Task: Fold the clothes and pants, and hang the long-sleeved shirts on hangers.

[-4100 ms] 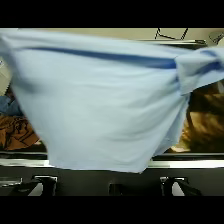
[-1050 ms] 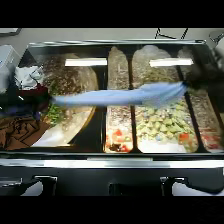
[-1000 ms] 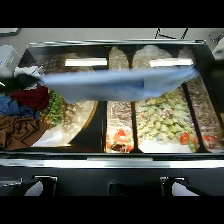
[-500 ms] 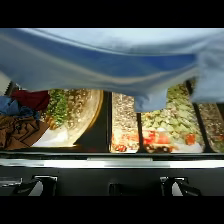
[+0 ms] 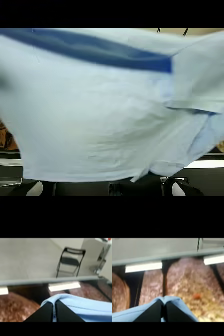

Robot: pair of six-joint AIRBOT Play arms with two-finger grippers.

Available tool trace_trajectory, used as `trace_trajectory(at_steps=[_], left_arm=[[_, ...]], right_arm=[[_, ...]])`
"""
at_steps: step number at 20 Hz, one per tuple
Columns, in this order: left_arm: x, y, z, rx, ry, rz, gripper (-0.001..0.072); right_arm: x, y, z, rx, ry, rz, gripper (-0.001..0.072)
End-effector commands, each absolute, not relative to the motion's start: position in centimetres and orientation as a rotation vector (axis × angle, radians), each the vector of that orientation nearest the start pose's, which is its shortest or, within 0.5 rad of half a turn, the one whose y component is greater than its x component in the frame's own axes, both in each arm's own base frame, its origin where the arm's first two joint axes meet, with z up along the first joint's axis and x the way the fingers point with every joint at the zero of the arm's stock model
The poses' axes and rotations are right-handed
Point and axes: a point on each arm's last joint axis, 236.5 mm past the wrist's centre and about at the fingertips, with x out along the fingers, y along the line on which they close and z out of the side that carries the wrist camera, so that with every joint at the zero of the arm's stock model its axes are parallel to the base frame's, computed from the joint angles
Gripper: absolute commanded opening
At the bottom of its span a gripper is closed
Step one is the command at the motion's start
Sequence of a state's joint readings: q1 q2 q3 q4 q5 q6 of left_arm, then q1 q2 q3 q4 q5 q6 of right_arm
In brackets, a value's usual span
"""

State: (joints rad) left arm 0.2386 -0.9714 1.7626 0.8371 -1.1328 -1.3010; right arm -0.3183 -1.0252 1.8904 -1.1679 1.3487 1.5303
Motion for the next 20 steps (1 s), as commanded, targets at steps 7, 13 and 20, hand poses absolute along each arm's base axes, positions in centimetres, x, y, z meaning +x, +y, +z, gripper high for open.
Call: trace_trajectory(at_steps=[7,13,20], left_arm=[[48.3,-5.8,1.0,-0.596,1.094,-0.326,0.0029],[51.9,-5.7,-2.6,-0.713,1.056,-0.273,0.0030],[46.9,-6.2,0.2,-0.705,1.250,-0.443,0.0477]], right_arm=[[53.5,5.0,2.5,0.587,1.123,0.126,0.0052],[58.9,4.2,0.6,0.694,0.949,0.068,0.0054],[54.8,1.1,3.0,0.669,1.076,0.098,0.0569]])
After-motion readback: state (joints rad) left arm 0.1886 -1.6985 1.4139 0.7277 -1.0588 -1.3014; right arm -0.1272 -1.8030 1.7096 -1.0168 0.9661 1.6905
